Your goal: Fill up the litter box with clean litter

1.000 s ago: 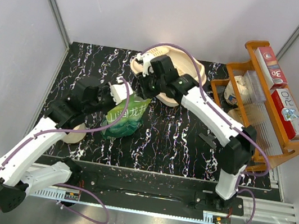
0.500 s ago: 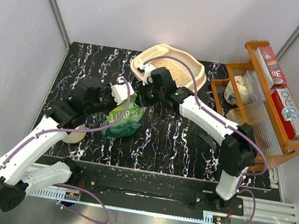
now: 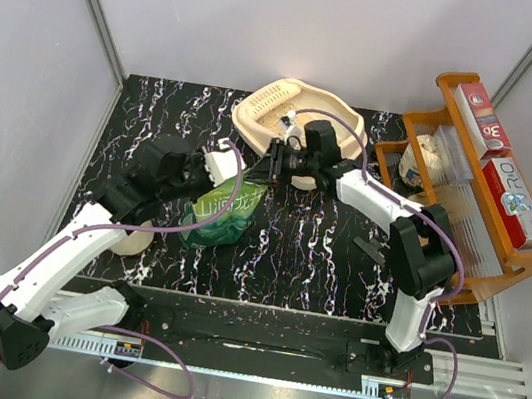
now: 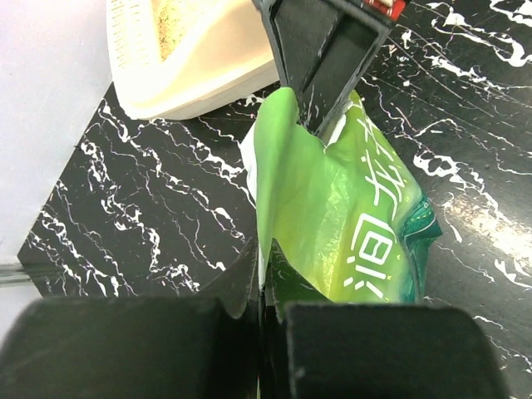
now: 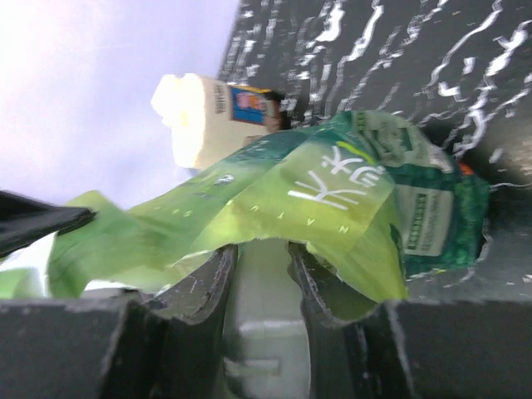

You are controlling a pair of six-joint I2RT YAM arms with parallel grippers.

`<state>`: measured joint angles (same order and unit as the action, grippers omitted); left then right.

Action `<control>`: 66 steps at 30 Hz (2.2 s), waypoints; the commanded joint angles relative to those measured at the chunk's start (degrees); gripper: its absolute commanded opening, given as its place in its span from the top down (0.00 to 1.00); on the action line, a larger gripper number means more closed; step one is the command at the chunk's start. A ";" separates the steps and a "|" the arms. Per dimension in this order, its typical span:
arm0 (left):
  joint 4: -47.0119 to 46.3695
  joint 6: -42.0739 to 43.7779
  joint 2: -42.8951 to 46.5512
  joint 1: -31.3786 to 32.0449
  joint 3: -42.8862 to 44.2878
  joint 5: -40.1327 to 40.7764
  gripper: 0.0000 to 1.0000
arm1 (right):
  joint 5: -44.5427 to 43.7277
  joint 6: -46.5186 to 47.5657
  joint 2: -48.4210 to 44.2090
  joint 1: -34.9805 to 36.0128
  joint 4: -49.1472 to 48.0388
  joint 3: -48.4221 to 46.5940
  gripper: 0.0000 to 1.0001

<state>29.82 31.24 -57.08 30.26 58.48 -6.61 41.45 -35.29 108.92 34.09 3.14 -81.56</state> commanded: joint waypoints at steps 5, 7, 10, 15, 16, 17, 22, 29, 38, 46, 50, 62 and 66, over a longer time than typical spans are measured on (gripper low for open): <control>-1.79 3.12 0.22 -0.38 3.31 2.22 1.00 | 19.18 -33.91 5.77 -5.52 -35.98 5.97 1.00; -0.91 3.12 -0.40 -0.47 4.27 2.39 1.00 | 19.81 -37.82 7.00 -7.01 -41.10 6.50 1.00; 0.14 3.30 -0.58 -0.38 5.41 2.31 1.00 | 19.63 -38.80 6.39 -8.41 -39.27 5.71 1.00; 1.55 3.30 -0.49 -0.38 6.91 2.22 1.00 | 17.97 -35.82 3.15 -10.35 -27.79 3.25 1.00; 1.73 3.38 -0.49 -0.38 7.09 2.30 1.00 | 17.70 -35.29 2.44 -11.31 -26.35 2.99 1.00; 1.82 3.56 -0.49 -0.38 7.18 2.57 1.00 | 17.26 -34.59 1.82 -11.76 -24.08 2.72 1.00; 1.73 4.79 -0.75 -0.38 7.88 3.10 1.00 | 17.70 -32.65 -0.47 -13.87 -19.14 0.70 1.00; 1.38 4.88 -1.02 -0.38 8.23 2.13 1.00 | 18.31 -30.46 -2.75 -15.89 -17.29 1.58 1.00; 2.26 5.76 -0.58 -0.38 8.41 1.60 1.00 | 29.03 -33.79 -1.08 -18.09 -23.52 1.93 1.00; 2.96 6.11 -1.37 -0.38 9.64 1.69 1.00 | 31.67 -43.91 1.73 -19.49 -37.77 5.36 1.00; 2.79 6.37 -1.28 -0.38 9.37 1.78 1.00 | 29.47 -43.99 4.53 -18.71 -38.81 3.70 1.00; 1.55 6.11 -1.54 -0.38 9.63 1.60 1.00 | 32.28 -37.31 5.16 -21.25 -34.18 3.60 1.00; 1.55 6.90 -1.89 -0.38 9.55 1.69 1.00 | 33.25 -36.52 4.10 -22.04 -32.67 2.98 1.00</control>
<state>37.17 36.32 -59.40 30.13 64.49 -6.26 70.17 -74.39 113.71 12.71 -29.15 -76.73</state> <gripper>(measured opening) 0.020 0.328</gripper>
